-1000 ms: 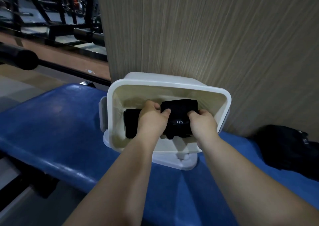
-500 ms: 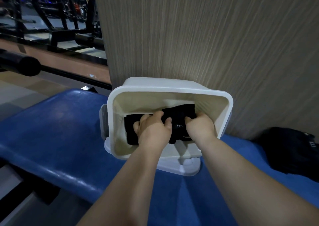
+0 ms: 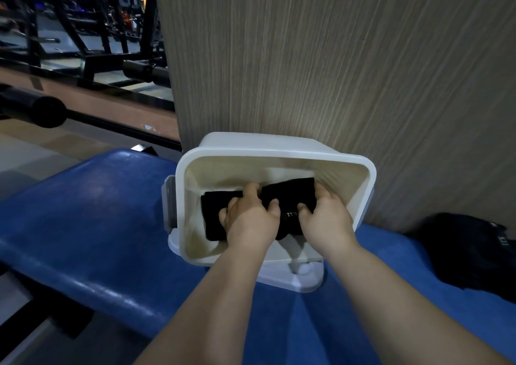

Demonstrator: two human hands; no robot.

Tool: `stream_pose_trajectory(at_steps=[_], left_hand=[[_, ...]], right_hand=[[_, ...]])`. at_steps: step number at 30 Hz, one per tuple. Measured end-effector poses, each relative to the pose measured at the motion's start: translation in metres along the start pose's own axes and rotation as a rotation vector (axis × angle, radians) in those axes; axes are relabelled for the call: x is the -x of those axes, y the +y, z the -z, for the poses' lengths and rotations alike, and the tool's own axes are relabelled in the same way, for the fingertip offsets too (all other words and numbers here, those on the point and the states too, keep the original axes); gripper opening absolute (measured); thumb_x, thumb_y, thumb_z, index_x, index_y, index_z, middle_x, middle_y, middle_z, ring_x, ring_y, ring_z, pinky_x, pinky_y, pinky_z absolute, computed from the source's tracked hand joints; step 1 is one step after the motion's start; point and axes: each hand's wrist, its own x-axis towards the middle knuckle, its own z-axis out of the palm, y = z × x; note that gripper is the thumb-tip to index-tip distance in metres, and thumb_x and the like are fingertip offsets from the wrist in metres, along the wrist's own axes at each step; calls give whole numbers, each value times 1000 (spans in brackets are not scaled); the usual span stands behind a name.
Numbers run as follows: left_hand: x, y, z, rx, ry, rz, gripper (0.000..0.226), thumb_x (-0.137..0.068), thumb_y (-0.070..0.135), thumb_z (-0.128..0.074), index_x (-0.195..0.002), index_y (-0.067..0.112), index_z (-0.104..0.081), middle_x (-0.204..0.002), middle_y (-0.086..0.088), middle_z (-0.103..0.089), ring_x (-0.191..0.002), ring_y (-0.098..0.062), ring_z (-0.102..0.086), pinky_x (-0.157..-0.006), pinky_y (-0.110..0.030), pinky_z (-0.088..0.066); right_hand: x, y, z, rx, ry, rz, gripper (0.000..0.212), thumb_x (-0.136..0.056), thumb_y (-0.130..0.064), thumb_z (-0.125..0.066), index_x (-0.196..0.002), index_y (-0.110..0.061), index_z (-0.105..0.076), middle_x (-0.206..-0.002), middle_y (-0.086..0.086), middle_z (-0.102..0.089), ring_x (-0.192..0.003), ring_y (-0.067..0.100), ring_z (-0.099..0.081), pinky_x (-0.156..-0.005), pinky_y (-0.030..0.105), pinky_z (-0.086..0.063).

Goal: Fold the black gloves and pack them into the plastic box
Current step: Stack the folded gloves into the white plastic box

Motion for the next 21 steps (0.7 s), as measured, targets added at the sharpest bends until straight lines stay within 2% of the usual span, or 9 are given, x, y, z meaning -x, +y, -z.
stream_pose_trajectory(at_steps=[4, 7, 10, 15, 18, 21], left_hand=[[1, 1, -1, -26, -3, -20, 45, -93, 44, -47, -134, 28, -38, -117, 5, -63, -119, -20, -46, -103, -38, -24], [1, 1, -2, -83, -34, -49, 41, -96, 44, -41, -136, 33, -40, -123, 4, -61, -122, -20, -42, -105, -38, -23], [0, -4, -4, -153, -18, -88, 41, -97, 43, -39, -137, 33, -44, -137, 6, -48, -130, -19, -32, -110, -37, -20], [0, -7, -6, -232, -39, -167, 44, -100, 40, -33, -143, 33, -39, -147, 10, -34, -136, -15, -23, -113, -33, -17], [-2, -6, -7, -255, -58, -172, 46, -101, 39, -28, -147, 33, -32, -152, 13, -31, -140, -13, -19, -114, -35, -13], [1, -4, -6, -202, -49, -158, 46, -102, 34, -30, -147, 32, -29, -150, 11, -34, -141, -12, -20, -116, -35, -9]], right_hand=[[-6, -1, -4, 92, -68, -2, 53, -96, -23, -43, -147, -16, -32, -135, 10, -47, -119, 28, -49, -94, 35, -41], [-12, -2, -6, 112, -132, -10, 54, -97, -20, -39, -149, -13, -26, -141, 12, -39, -126, 29, -43, -101, 35, -38], [-15, -1, -10, 132, -149, -22, 55, -98, -21, -38, -150, -13, -24, -145, 11, -29, -130, 29, -37, -107, 35, -34], [-8, 4, -14, 185, -115, 145, 63, -99, -21, -40, -154, -17, -9, -160, 1, 1, -146, 24, -10, -118, 33, -15], [-10, 8, -14, 256, -126, 268, 59, -99, -19, -41, -153, -18, -18, -162, -1, -2, -147, 20, -2, -121, 31, -8], [-16, 11, -15, 286, -157, 304, 52, -101, -19, -36, -151, -14, -25, -161, 1, -15, -148, 18, -5, -119, 25, -3]])
